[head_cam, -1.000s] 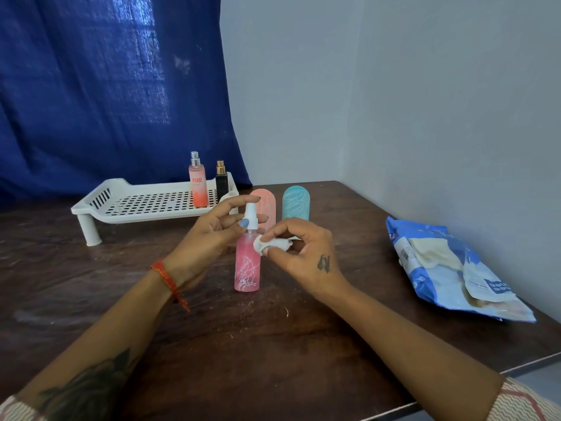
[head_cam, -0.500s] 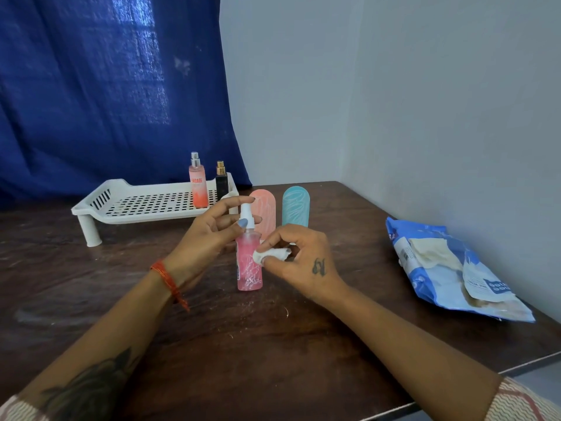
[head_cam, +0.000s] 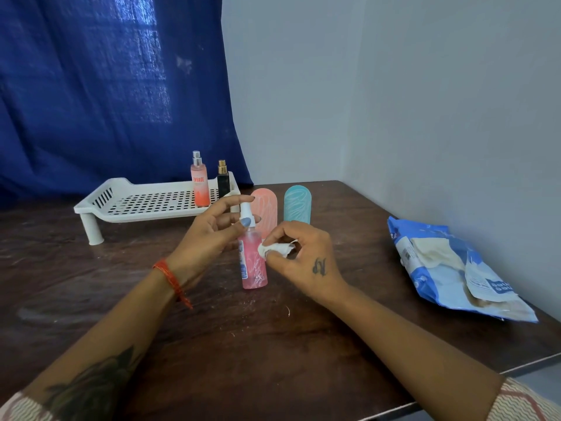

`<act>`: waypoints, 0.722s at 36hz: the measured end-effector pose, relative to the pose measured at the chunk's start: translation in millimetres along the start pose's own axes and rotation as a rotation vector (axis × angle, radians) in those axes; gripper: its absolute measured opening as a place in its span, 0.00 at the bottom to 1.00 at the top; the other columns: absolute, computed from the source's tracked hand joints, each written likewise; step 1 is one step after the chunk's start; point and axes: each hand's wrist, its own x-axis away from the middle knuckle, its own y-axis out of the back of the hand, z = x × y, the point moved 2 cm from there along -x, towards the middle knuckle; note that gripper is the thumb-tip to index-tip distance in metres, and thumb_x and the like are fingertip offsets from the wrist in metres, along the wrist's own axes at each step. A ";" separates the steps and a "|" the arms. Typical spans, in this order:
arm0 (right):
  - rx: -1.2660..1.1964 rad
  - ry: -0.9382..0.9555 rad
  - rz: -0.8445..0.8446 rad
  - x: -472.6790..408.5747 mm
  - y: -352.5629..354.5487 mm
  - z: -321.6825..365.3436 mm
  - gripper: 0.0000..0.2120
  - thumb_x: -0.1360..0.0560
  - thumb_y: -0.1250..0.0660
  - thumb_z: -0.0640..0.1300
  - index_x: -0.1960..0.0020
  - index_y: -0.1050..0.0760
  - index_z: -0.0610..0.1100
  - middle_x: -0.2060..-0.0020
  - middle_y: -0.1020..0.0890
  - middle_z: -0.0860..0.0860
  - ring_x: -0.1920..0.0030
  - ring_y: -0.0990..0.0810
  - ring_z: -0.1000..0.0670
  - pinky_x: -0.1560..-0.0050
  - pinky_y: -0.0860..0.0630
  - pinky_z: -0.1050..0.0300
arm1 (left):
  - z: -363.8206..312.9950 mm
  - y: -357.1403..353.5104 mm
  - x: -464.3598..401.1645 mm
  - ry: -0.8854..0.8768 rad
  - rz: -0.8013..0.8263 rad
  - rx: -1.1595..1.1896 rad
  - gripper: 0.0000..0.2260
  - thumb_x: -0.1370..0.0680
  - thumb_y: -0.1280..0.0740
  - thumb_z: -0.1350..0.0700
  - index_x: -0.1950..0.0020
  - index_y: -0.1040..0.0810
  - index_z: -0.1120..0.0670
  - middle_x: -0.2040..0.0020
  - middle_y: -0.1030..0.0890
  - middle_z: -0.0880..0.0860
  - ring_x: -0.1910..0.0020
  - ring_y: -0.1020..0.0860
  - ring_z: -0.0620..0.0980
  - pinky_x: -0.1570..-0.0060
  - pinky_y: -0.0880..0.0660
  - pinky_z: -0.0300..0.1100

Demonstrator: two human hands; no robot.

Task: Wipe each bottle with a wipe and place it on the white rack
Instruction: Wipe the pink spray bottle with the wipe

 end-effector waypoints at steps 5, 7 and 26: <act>0.009 0.024 -0.025 -1.1 -0.1 3.0 0.07 0.30 0.27 0.42 0.54 0.21 0.43 0.59 0.19 0.56 0.55 0.22 0.58 0.58 0.26 0.71 | 0.3 0.3 -0.3 -0.003 0.003 -0.006 0.15 0.23 0.36 0.60 0.41 0.27 0.43 0.44 0.18 0.51 0.47 0.19 0.47 0.55 0.20 0.39; 0.016 0.072 -0.013 -0.9 -0.2 4.3 0.06 0.31 0.27 0.41 0.54 0.20 0.42 0.59 0.19 0.55 0.56 0.22 0.59 0.58 0.26 0.72 | 0.7 0.5 -0.3 -0.009 0.002 -0.007 0.15 0.23 0.36 0.60 0.41 0.27 0.43 0.45 0.18 0.50 0.48 0.19 0.46 0.57 0.20 0.36; 0.062 0.105 0.023 1.0 0.8 5.2 0.07 0.32 0.27 0.43 0.57 0.19 0.41 0.61 0.17 0.51 0.58 0.21 0.57 0.58 0.25 0.70 | 2.7 0.8 -1.5 -0.003 -0.032 -0.034 0.14 0.24 0.34 0.59 0.42 0.27 0.43 0.42 0.19 0.54 0.43 0.21 0.51 0.53 0.21 0.41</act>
